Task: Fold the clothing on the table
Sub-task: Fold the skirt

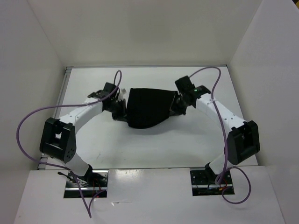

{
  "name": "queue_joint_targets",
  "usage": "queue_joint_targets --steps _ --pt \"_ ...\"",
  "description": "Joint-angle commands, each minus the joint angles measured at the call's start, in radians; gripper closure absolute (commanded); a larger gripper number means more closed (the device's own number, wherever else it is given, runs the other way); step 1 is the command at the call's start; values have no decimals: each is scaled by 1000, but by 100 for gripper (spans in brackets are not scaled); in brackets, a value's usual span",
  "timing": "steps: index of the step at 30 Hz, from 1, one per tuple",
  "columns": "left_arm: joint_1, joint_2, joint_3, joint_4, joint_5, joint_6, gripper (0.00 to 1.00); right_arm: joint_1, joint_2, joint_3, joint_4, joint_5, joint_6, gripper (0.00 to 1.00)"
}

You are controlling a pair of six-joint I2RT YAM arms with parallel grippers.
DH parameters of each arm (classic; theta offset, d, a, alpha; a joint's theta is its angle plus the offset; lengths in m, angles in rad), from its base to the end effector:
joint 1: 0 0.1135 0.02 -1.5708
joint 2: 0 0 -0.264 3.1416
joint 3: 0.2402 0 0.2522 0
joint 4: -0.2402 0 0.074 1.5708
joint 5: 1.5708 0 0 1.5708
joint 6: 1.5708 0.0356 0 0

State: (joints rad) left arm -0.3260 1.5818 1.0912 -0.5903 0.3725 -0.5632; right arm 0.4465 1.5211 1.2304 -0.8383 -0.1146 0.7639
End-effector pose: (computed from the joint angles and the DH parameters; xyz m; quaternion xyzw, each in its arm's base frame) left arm 0.2968 -0.1140 0.2204 -0.0682 0.9520 -0.2647 0.1379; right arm 0.2738 0.1356 0.2656 0.1416 0.9638 0.1704 0.1481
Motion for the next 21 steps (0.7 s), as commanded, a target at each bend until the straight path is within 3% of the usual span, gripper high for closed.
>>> queue_joint_targets --steps 1,3,8,10,14,18,21 --pt "62 45 279 -43 31 72 100 -69 30 257 -31 -16 -110 100" --pt "94 87 530 -57 66 88 100 -95 89 463 -51 -5 -150 100" --pt "218 181 864 -56 205 40 100 -175 166 788 -107 -5 -202 100" --pt "229 170 874 -29 249 31 100 -184 175 831 -117 -28 -202 100" --pt "239 87 606 29 270 40 100 -158 59 573 -32 -79 -178 100" --pt "239 -29 448 101 456 71 100 -137 -85 364 45 -129 -132 100" --pt "239 -43 499 60 428 81 100 -166 -144 362 48 -111 -120 100"
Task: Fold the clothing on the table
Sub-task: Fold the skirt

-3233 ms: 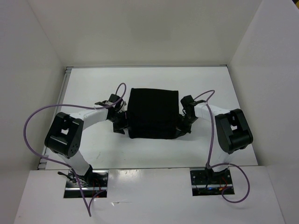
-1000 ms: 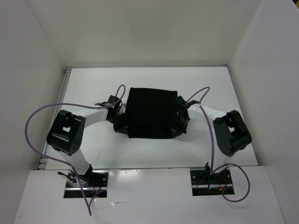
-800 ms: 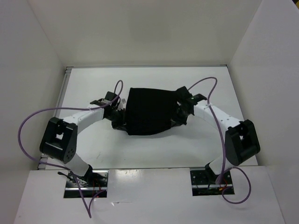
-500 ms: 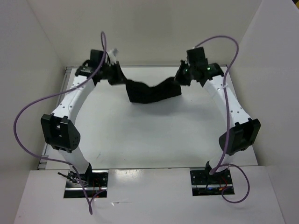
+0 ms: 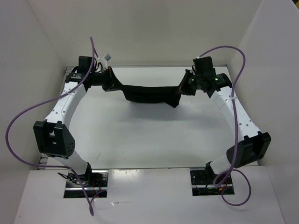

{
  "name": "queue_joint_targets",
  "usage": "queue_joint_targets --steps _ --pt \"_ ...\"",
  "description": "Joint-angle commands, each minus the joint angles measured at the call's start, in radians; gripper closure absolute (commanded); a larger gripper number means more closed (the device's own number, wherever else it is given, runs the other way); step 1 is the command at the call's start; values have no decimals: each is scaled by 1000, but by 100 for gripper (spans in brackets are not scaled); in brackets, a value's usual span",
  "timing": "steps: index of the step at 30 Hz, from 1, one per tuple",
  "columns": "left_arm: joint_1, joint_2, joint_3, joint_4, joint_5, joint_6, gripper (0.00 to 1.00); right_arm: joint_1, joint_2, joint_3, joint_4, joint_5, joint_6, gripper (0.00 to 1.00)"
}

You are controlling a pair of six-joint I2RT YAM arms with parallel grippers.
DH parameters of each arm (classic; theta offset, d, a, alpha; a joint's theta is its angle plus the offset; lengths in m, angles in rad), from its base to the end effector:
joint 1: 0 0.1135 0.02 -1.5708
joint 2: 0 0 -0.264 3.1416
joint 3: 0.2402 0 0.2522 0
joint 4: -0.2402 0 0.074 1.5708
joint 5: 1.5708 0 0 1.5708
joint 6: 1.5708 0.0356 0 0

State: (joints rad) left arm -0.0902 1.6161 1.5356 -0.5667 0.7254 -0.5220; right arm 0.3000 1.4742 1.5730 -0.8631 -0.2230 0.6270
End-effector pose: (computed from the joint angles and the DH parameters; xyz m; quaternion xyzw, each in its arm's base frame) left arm 0.3576 -0.0561 0.3567 -0.0249 0.8514 -0.4284 0.3015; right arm 0.2947 0.0994 0.3849 0.1057 0.9090 0.2659 0.3031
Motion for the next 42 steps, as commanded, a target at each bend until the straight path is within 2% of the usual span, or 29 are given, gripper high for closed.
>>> queue_joint_targets --steps 1,5,8,12,13,15,16,17,19,21,23,24,26,27,28,31,32,33,34,35,36,37,38,39,40,41,42 --pt "3 -67 116 21 75 40 100 -19 -97 65 59 -3 17 100" --pt "12 2 230 -13 62 40 100 -19 -69 148 39 -13 4 100" --pt "12 82 297 -22 62 19 100 -79 -2 189 39 -35 -22 100" --pt "23 218 536 -79 52 0 100 -127 87 292 64 -58 -42 100" --pt "32 270 673 -103 52 -13 100 -140 121 367 64 -58 -43 100" --pt "44 310 798 -113 63 -39 100 -151 146 486 35 -58 -53 100" --pt "59 300 822 -96 74 -56 100 -151 156 524 24 -58 -53 100" --pt "69 282 773 -20 89 -108 99 -151 176 559 9 -49 -62 100" --pt "89 249 747 -4 101 -121 99 -151 185 634 -46 -49 -75 100" --pt "89 208 681 -42 75 -87 98 -151 164 599 -71 -58 -101 100" --pt "89 151 557 -42 75 -59 98 -138 111 482 -39 -70 -101 100" --pt "80 69 371 15 66 -59 98 -127 28 302 34 -108 -87 100" --pt "70 -23 156 82 48 -71 98 -116 -59 100 111 -139 -58 100" --pt "70 -106 56 108 39 -72 98 -116 -143 -94 140 -163 -44 100" --pt "60 -145 -136 148 28 -85 98 -83 -181 -185 180 -173 -12 100" --pt "20 -295 -398 180 4 -110 98 3 -334 -506 216 -184 55 100" --pt "-8 -336 -476 180 3 -110 98 86 -379 -647 240 -184 132 100" --pt "-19 -425 -620 189 -9 -137 98 126 -423 -713 240 -184 178 100" --pt "-29 -474 -679 168 -29 -147 98 164 -528 -773 240 -184 224 100" --pt "-48 -523 -731 148 -29 -147 98 230 -587 -871 216 -174 314 100" --pt "-48 -638 -820 87 -41 -177 98 257 -650 -911 184 -174 360 100" --pt "-58 -704 -860 55 -41 -194 98 280 -808 -945 147 -174 408 100" --pt "-59 -775 -896 18 -41 -214 98 309 -898 -1000 63 -174 498 100" --pt "-59 -935 -926 -68 -41 -239 98 309 -990 -1018 9 -197 545 100" --pt "-59 -1020 -977 -111 -17 -300 98 318 -1190 -1028 -48 -225 591 100" --pt "-72 -1183 -1002 -151 -3 -341 98 318 -1291 -1028 -167 -240 640 100" --pt "-91 -1264 -1034 -206 18 -393 98 318 -1383 -1028 -218 -257 740 100"
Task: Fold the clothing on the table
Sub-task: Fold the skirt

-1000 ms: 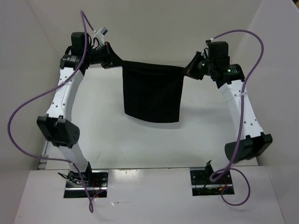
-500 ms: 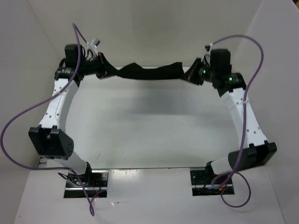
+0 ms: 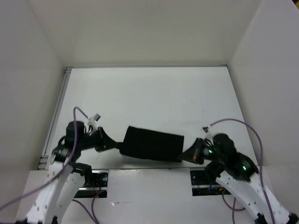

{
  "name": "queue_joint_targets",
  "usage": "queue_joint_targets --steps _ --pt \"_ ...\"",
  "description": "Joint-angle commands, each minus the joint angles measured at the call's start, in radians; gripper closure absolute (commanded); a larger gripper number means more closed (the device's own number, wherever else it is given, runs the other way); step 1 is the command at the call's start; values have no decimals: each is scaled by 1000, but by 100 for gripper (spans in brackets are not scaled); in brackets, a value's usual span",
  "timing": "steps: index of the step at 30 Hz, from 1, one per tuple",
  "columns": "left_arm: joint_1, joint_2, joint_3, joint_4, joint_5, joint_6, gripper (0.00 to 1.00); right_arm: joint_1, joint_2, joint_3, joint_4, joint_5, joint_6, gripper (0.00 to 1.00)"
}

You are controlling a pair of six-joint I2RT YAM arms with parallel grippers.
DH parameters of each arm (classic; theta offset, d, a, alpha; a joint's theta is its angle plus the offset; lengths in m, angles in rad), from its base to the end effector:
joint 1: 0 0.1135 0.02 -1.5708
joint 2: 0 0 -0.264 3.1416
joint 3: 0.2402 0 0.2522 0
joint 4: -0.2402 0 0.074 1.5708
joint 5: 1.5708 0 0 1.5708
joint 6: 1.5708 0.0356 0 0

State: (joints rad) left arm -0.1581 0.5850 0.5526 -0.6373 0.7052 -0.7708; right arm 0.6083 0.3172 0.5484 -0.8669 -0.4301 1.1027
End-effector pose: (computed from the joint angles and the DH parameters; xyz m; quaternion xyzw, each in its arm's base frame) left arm 0.1207 -0.0426 0.2485 -0.1114 0.8508 -0.4610 0.2261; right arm 0.0567 0.0576 0.2472 0.1201 0.8691 0.4573 0.1450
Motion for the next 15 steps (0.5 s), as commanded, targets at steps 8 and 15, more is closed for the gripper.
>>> queue_joint_targets --steps 8,15 --pt "-113 -567 -172 -167 10 -433 98 10 -38 186 -397 71 79 100" --pt "-123 -150 227 -231 -294 -121 98 10 74 226 -293 135 39 100"
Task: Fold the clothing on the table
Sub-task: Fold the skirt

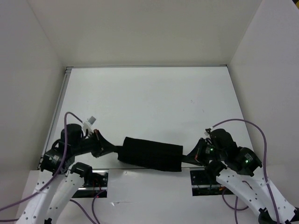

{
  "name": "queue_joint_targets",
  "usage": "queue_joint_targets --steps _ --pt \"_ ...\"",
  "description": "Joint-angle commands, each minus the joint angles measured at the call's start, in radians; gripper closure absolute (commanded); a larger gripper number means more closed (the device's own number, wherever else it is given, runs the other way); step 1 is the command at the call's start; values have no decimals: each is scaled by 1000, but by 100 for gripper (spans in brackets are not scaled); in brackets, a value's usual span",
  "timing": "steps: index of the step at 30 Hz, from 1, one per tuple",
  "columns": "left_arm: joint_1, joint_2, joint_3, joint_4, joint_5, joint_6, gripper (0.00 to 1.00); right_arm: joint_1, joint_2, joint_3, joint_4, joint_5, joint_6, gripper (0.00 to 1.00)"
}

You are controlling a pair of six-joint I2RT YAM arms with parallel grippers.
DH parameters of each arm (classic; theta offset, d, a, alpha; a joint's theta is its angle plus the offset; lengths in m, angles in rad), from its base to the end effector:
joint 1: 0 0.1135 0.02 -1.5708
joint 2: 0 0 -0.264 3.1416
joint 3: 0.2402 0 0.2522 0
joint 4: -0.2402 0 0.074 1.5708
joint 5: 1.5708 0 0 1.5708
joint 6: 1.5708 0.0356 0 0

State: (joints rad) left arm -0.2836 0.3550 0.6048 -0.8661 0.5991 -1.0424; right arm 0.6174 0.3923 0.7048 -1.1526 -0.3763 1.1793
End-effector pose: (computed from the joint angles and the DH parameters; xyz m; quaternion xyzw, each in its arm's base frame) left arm 0.0706 -0.0415 0.2642 -0.1884 0.8386 -0.4767 0.1846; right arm 0.0431 0.0467 0.2671 0.1902 0.9001 0.3834 0.0820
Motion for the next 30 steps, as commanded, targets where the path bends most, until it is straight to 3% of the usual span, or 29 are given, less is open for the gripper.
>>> queue_joint_targets --steps 1,5,10,13,18,22,23,25,26,30 --pt "3 158 218 -2 -214 175 98 -8 -1 82 4 82 -52 100" --pt "-6 373 386 30 -298 321 98 -58 98 119 62 97 -150 100" --pt "-6 625 541 127 -337 410 98 -67 376 298 165 210 -254 100" --pt "-6 747 582 186 -323 442 98 -76 546 350 264 197 -323 100" --pt "63 1061 769 219 -323 539 98 -243 824 540 341 194 -506 100" --pt "121 1284 1117 154 -323 614 98 -314 1038 847 314 293 -602 100" --pt "130 1324 1279 139 -323 625 98 -326 1127 989 301 334 -619 100" --pt "149 1441 1436 109 -308 625 98 -346 1210 1135 255 376 -662 100" --pt "158 1514 1612 92 -308 634 98 -358 1281 1282 239 422 -673 100" --pt "167 1633 1957 9 -331 634 95 -358 1373 1536 183 500 -707 100"
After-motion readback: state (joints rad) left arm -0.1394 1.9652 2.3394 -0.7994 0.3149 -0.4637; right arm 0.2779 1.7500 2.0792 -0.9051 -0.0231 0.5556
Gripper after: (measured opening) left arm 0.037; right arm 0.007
